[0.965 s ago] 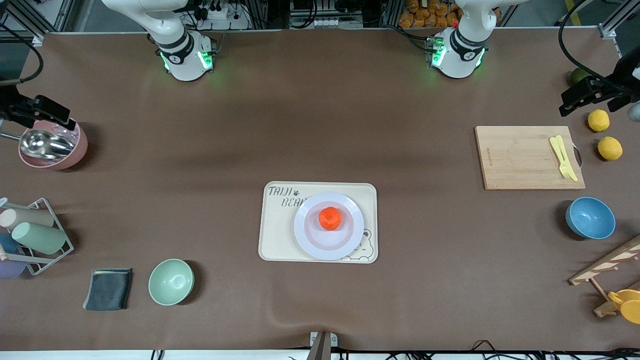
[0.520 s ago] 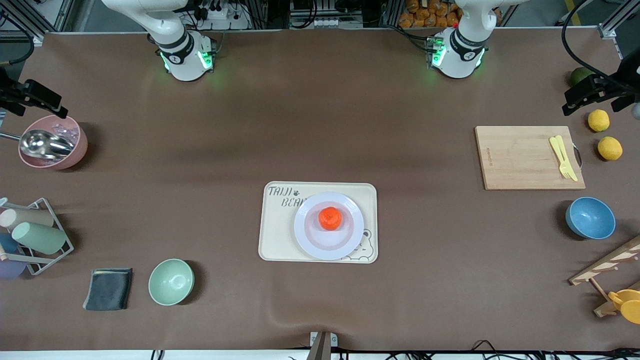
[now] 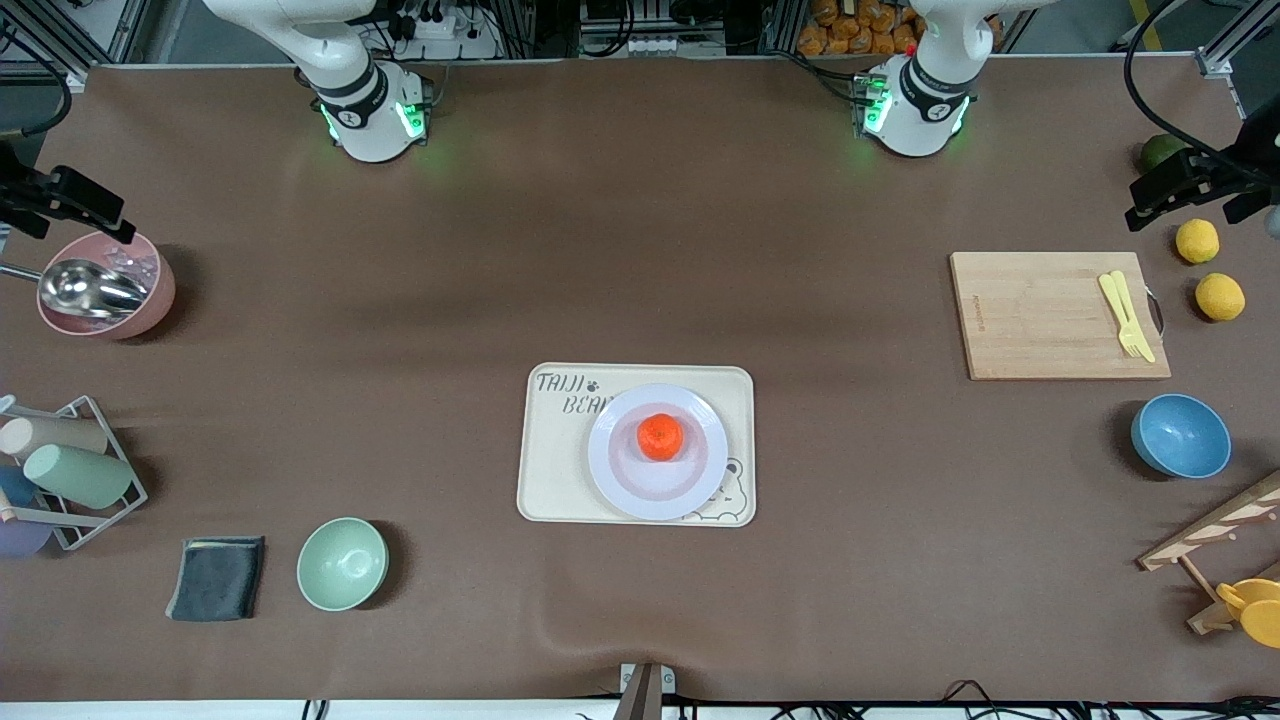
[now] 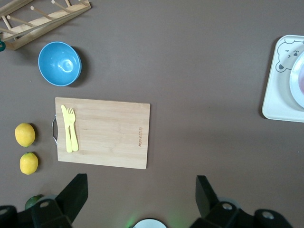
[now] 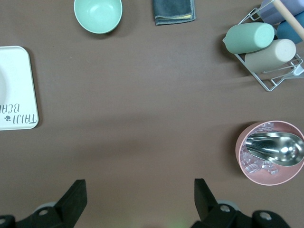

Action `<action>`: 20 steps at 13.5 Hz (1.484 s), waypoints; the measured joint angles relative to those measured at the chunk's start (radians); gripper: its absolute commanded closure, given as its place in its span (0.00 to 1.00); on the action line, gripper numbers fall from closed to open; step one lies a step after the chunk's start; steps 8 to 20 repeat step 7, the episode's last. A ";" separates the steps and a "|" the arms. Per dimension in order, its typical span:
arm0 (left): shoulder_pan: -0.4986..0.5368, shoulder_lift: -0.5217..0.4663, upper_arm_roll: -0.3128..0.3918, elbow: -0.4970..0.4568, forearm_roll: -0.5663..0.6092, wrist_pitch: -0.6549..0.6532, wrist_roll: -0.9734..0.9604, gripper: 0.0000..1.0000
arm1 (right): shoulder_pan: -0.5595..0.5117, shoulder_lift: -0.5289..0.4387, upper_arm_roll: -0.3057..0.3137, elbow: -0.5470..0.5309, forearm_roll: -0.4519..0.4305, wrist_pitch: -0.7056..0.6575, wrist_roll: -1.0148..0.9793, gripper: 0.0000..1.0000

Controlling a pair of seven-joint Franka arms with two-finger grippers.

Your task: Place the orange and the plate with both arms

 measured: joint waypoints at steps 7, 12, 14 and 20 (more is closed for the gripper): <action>0.000 0.000 0.000 0.000 0.000 0.000 0.000 0.00 | 0.001 0.015 0.006 0.000 0.001 0.001 -0.010 0.00; 0.000 0.000 0.000 0.000 0.000 0.000 0.000 0.00 | 0.001 0.015 0.006 0.000 0.001 0.001 -0.010 0.00; 0.000 0.000 0.000 0.000 0.000 0.000 0.000 0.00 | 0.001 0.015 0.006 0.000 0.001 0.001 -0.010 0.00; 0.000 0.000 0.000 0.000 0.000 0.000 0.000 0.00 | 0.001 0.015 0.006 0.000 0.001 0.001 -0.010 0.00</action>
